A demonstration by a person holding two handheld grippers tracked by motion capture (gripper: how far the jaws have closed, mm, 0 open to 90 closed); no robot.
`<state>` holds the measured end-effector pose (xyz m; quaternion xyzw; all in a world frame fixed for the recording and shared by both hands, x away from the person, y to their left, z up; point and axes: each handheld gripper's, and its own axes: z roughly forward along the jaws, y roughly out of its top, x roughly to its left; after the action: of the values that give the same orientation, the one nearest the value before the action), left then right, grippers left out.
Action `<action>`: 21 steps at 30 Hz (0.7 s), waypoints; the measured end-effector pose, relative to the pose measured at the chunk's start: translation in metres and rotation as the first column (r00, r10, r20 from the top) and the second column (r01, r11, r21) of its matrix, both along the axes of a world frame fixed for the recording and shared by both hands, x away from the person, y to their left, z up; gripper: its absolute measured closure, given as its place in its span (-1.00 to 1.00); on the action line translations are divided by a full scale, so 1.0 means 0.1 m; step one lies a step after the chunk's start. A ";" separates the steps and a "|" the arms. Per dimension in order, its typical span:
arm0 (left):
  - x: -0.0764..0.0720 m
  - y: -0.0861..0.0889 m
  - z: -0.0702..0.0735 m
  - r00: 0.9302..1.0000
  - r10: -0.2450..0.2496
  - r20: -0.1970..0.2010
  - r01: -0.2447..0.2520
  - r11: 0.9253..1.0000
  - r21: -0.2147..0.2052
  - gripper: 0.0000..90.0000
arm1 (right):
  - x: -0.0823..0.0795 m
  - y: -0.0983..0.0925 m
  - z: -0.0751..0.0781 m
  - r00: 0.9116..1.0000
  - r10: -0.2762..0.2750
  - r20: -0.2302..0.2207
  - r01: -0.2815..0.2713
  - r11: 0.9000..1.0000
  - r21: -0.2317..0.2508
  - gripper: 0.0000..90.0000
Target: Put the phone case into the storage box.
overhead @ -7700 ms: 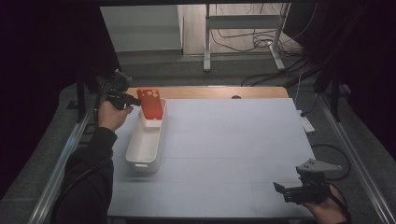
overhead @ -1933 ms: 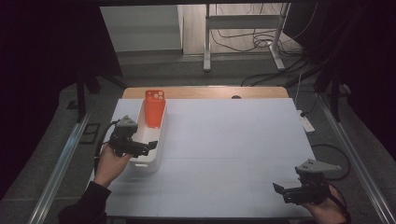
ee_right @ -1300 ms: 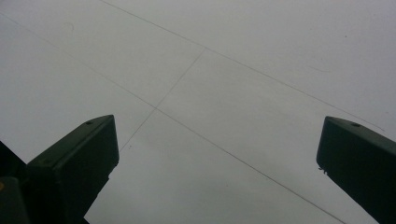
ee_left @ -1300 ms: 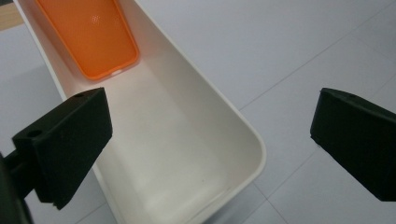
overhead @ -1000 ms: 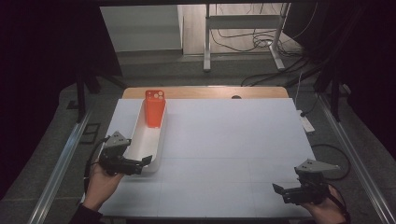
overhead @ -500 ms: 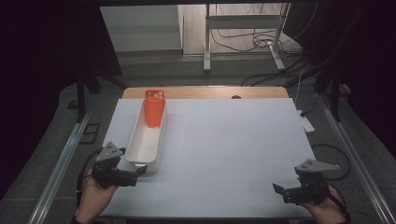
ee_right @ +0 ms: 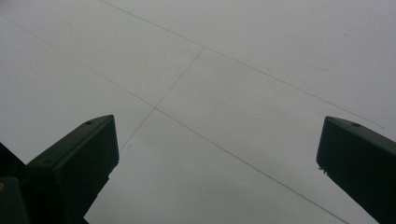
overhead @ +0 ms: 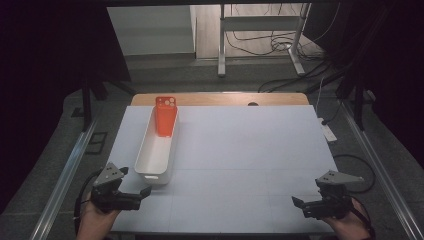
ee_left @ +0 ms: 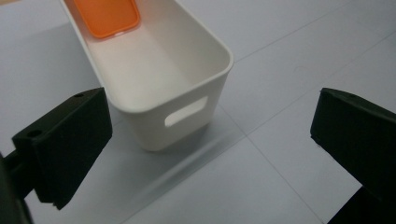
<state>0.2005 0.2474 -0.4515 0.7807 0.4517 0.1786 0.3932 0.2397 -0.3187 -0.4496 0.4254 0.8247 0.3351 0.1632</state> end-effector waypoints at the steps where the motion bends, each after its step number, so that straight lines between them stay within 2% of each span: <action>1: -0.02 0.01 -0.01 1.000 0.003 -0.001 -0.003 1.000 0.001 -1.00 | 0.00 0.00 0.00 1.000 0.000 0.000 0.000 1.000 0.000 -1.00; 10: -0.16 0.10 -0.10 1.000 0.026 -0.014 -0.025 1.000 0.011 -1.00 | 0.00 0.00 0.00 1.000 0.002 -0.003 -0.002 1.000 -0.002 -1.00; 20: -0.27 0.13 -0.16 1.000 0.012 -0.027 -0.011 0.999 0.040 -1.00 | 0.00 0.01 0.00 1.000 0.004 -0.005 -0.004 1.000 -0.006 -1.00; 21: -0.29 0.13 -0.16 1.000 0.012 -0.019 -0.011 0.999 0.042 -1.00 | 0.00 0.01 0.00 1.000 0.004 -0.005 -0.004 1.000 -0.006 -1.00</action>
<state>0.1717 0.2606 -0.4679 0.7877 0.4563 0.1825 0.3714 0.2399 -0.3177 -0.4499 0.4241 0.8270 0.3318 0.1615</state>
